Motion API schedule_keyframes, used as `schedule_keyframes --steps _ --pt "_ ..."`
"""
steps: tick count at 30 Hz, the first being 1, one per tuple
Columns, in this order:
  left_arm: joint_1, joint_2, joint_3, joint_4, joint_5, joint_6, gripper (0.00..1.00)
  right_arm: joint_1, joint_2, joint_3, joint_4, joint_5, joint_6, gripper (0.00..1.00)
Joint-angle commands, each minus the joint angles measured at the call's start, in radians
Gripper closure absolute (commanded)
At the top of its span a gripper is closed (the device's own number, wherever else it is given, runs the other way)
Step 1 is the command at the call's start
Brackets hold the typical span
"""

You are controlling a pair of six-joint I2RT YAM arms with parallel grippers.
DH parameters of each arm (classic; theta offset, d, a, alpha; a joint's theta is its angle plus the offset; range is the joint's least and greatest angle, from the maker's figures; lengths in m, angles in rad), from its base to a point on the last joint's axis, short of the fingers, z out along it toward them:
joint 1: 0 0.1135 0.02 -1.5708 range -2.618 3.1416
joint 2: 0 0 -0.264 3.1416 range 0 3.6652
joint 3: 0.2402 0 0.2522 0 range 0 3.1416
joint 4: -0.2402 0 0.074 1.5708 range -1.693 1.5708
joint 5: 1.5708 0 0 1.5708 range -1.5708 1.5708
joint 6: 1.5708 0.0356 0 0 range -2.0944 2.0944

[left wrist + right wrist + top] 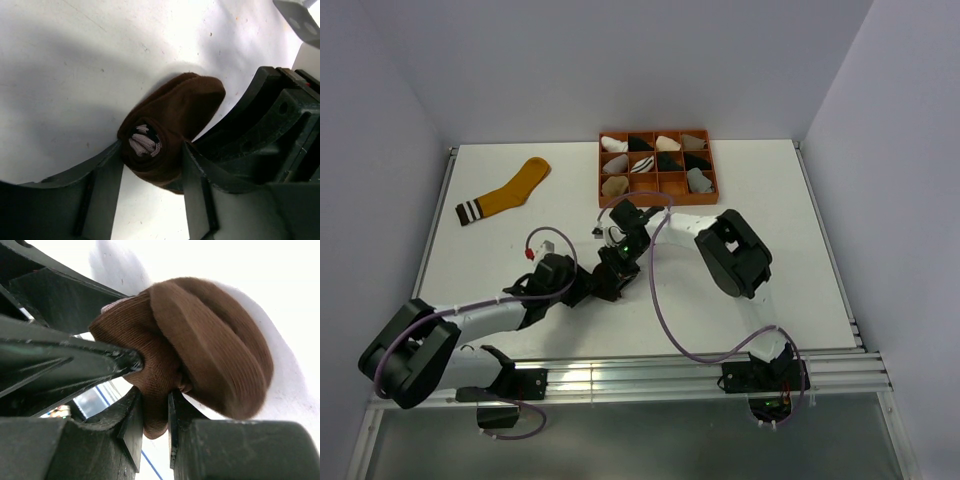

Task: Roll the socks
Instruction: Roll the sock at the center of the board.

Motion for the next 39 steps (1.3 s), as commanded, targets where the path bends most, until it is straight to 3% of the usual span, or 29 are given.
schedule_keyframes --steps 1,5,8,11,17,21,25,29,39 --pt "-0.005 0.068 -0.011 -0.071 -0.027 0.001 0.5 0.014 0.065 -0.001 -0.036 -0.001 0.003 0.9" --pt "-0.004 0.116 0.004 -0.089 -0.014 0.0 0.71 0.009 0.07 0.004 -0.03 0.013 0.006 0.83" --pt "-0.004 0.148 0.021 -0.122 -0.006 0.009 0.8 0.006 0.032 -0.016 0.007 0.041 0.009 0.76" --pt "-0.004 0.191 0.052 -0.145 0.011 0.032 0.82 0.008 -0.057 -0.069 0.063 0.126 0.015 0.67" --pt "-0.004 0.249 0.113 -0.164 0.031 0.072 0.83 0.027 -0.345 -0.302 0.249 0.45 0.049 0.57" --pt "-0.005 0.272 0.15 -0.174 0.04 0.099 0.83 0.078 -0.525 -0.44 0.381 0.649 0.067 0.56" --pt "-0.007 0.286 0.182 -0.214 0.04 0.119 0.83 0.162 -0.672 -0.55 0.543 0.749 0.077 0.61" --pt "-0.014 0.284 0.204 -0.224 0.037 0.125 0.83 0.222 -0.694 -0.593 0.634 0.757 0.084 0.63" --pt "-0.016 0.283 0.222 -0.237 0.039 0.135 0.83 0.239 -0.573 -0.585 0.657 0.826 0.126 0.64"
